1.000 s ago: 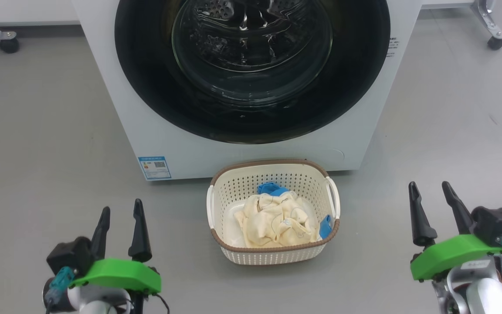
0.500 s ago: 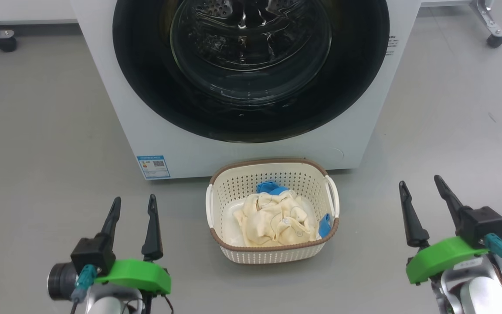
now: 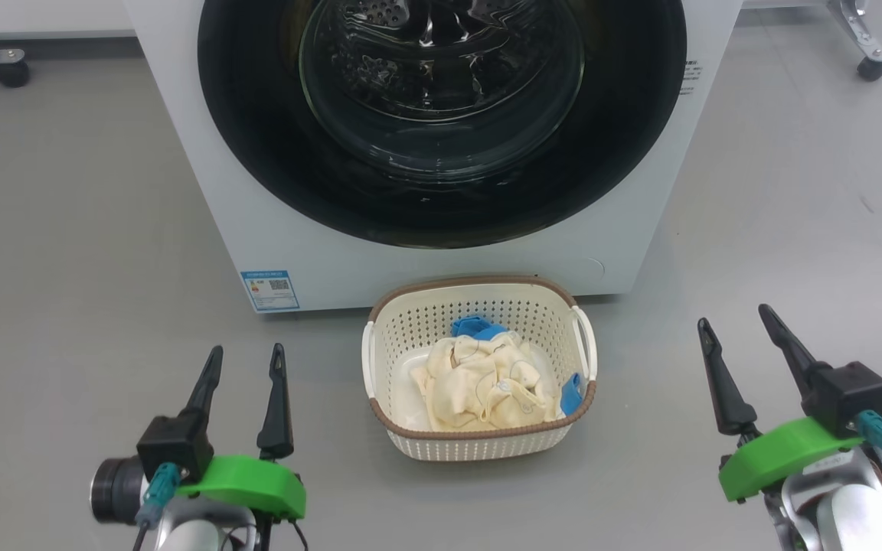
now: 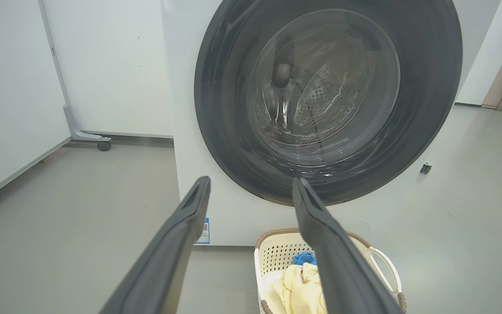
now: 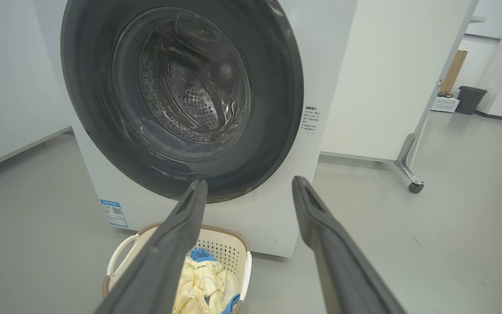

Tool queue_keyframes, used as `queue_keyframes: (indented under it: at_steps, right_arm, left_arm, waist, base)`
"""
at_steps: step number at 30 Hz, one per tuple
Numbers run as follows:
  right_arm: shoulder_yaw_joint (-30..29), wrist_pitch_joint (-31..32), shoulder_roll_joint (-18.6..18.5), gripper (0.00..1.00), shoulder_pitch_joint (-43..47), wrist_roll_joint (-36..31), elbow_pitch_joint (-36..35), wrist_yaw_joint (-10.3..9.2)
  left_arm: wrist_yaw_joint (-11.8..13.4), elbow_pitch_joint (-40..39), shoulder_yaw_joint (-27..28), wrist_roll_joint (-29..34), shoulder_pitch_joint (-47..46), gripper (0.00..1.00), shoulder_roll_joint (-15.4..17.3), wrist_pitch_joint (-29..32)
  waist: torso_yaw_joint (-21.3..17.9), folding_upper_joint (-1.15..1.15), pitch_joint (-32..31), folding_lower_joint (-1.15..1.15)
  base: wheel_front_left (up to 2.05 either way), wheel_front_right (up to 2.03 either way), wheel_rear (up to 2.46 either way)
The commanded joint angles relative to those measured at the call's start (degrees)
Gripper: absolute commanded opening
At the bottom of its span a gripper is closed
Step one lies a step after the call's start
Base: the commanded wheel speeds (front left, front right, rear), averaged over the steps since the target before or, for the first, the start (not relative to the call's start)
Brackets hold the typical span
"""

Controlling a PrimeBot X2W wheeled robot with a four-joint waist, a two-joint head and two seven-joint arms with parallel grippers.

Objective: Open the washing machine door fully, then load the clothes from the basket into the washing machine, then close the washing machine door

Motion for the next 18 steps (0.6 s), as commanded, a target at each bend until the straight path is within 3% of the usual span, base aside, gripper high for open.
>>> queue_keyframes:
  at_steps: [1, 18]
  right_arm:
    - [0.83, -0.57, -0.36, 1.0, -1.92, -0.26, -2.16, 0.21]
    - [0.63, -0.55, -0.27, 1.0, -1.65, 0.08, -2.6, 0.21]
  left_arm:
    - [0.29, -1.51, 1.74, -0.33, -2.45, 1.0, 0.81, -0.82]
    - [0.67, -1.0, 1.16, -0.36, -2.22, 1.0, 1.08, -0.82]
  waist:
    - [0.0, 0.0, 0.0, 0.0]
    - [-0.26, 0.0, 0.01, 0.0]
  base:
    - [0.0, 0.0, 0.0]
    - [0.0, 0.0, 0.0]
